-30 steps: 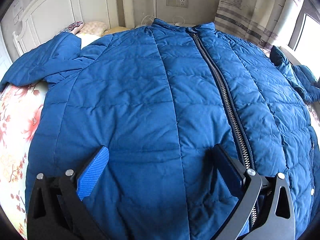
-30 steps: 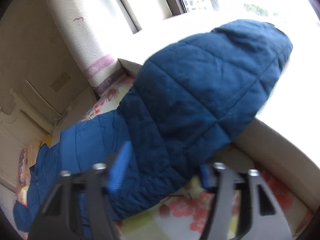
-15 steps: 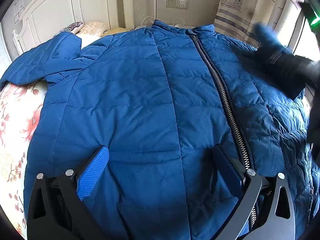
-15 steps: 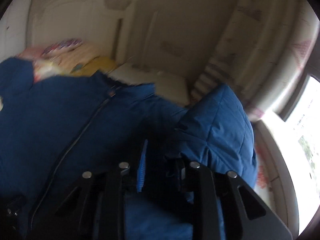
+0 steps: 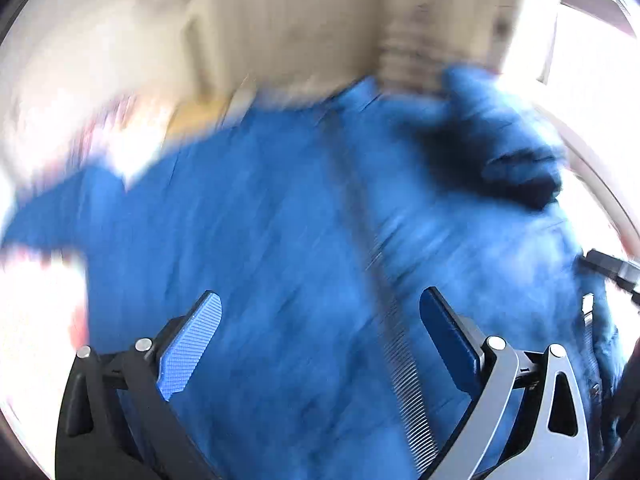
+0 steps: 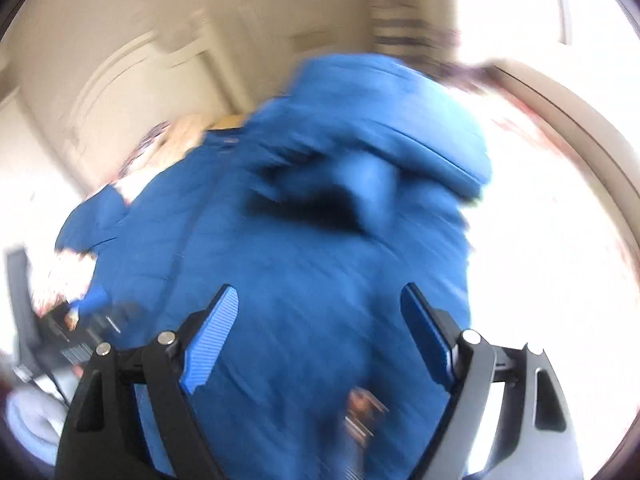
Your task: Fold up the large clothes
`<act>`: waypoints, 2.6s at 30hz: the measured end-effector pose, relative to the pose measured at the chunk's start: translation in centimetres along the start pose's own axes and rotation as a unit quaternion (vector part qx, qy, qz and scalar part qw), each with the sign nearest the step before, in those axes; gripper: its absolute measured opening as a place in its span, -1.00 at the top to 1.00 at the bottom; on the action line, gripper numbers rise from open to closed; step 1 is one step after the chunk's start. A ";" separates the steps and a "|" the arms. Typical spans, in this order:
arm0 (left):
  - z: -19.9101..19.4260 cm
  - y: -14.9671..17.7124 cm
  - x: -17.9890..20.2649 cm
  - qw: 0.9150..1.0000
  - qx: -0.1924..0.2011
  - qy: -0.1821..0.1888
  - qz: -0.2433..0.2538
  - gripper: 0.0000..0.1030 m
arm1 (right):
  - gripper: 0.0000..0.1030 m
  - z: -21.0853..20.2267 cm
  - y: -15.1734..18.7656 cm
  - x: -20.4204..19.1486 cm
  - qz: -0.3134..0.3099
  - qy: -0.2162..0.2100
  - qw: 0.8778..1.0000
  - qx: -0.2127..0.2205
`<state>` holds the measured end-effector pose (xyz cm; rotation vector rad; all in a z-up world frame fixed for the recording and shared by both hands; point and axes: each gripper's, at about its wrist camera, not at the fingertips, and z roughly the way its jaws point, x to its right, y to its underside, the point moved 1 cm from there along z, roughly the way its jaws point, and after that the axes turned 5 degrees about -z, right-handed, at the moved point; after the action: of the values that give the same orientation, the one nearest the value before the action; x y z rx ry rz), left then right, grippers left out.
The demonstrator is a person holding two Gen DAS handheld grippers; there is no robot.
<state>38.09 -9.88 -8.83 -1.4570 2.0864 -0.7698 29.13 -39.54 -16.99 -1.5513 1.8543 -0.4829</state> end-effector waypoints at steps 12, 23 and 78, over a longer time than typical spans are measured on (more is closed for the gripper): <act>6.6 -8.5 23.9 0.915 0.006 -0.027 0.403 -0.63 | -0.62 -0.5 3.7 -2.3 -0.060 0.041 0.997 -0.006; 3.1 -12.8 3.6 0.968 0.047 0.229 -0.093 0.52 | -0.62 0.3 4.0 -1.5 -0.047 0.031 0.998 -0.003; 9.1 5.2 -26.0 0.851 -0.006 0.240 -0.468 0.47 | -0.64 5.3 -6.3 0.0 -0.100 0.132 0.986 -0.010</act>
<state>48.93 14.53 -17.36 -2.5210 1.5546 -1.6073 37.34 -40.23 -16.65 -1.7677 1.9088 -0.7962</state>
